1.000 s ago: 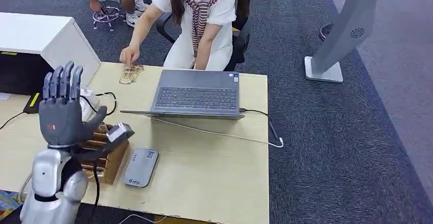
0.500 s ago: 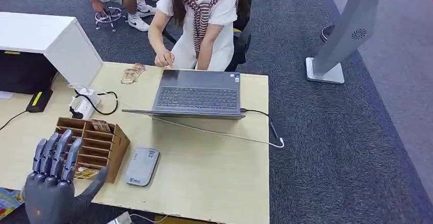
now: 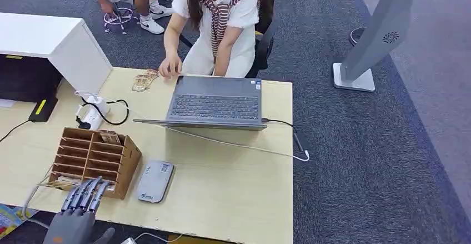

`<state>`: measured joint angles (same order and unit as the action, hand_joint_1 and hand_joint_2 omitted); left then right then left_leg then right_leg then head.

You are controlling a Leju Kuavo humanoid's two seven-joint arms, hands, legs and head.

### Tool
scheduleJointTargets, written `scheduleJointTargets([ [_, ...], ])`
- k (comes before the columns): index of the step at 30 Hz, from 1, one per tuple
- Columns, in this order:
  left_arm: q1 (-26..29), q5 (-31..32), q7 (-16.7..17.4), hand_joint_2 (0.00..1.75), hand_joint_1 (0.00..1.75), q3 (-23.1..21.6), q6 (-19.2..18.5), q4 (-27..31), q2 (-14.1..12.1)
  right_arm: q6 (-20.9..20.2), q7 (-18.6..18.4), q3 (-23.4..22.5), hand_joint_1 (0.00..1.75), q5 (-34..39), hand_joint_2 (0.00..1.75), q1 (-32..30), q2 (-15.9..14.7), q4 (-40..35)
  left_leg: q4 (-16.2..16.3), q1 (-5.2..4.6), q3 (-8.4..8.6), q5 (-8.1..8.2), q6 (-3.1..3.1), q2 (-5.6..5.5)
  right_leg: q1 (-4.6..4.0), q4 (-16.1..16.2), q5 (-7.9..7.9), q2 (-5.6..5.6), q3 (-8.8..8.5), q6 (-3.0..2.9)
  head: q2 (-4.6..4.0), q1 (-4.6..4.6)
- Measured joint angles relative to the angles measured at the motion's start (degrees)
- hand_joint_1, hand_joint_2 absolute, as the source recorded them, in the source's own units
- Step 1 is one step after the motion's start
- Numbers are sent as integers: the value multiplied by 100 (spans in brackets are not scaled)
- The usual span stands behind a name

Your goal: Pass the card to the sensor for recognition and then transmit it.

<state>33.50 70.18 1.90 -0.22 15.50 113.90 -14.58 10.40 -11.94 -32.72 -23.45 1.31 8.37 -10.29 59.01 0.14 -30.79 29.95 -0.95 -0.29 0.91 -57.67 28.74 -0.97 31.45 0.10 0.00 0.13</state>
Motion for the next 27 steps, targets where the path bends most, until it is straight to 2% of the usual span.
scheduleJointTargets([
  [11, -106, -44, -26, 175, 0, 127, -39, -158, 11, -9, 0, -15, 0, -26, 175, 0, 0, -2, 0, 0, 1, -2, -2, -1, 1, 0, -1, 2, -4, 1, 0, 0],
  [13, -316, 6, -258, 175, 0, 347, 77, -339, 137, -8, 0, -20, 0, -105, 175, 0, 0, -2, 1, -2, 1, -2, -3, -4, 3, 0, -1, 5, -6, 2, 0, 0],
  [16, -806, 72, -503, 175, 0, 953, 313, -756, 551, -35, -32, -24, 0, -186, 175, 2, 0, -2, 1, -2, 3, -2, -2, -7, 1, 0, -1, 6, -6, 1, 0, 0],
  [27, -1057, 105, -568, 175, 0, 1286, 247, -1076, 743, -94, -48, -24, 0, -208, 175, 0, 0, -2, 1, -2, 3, -3, -2, -6, 1, 0, -1, 5, -6, 1, 0, 0],
])
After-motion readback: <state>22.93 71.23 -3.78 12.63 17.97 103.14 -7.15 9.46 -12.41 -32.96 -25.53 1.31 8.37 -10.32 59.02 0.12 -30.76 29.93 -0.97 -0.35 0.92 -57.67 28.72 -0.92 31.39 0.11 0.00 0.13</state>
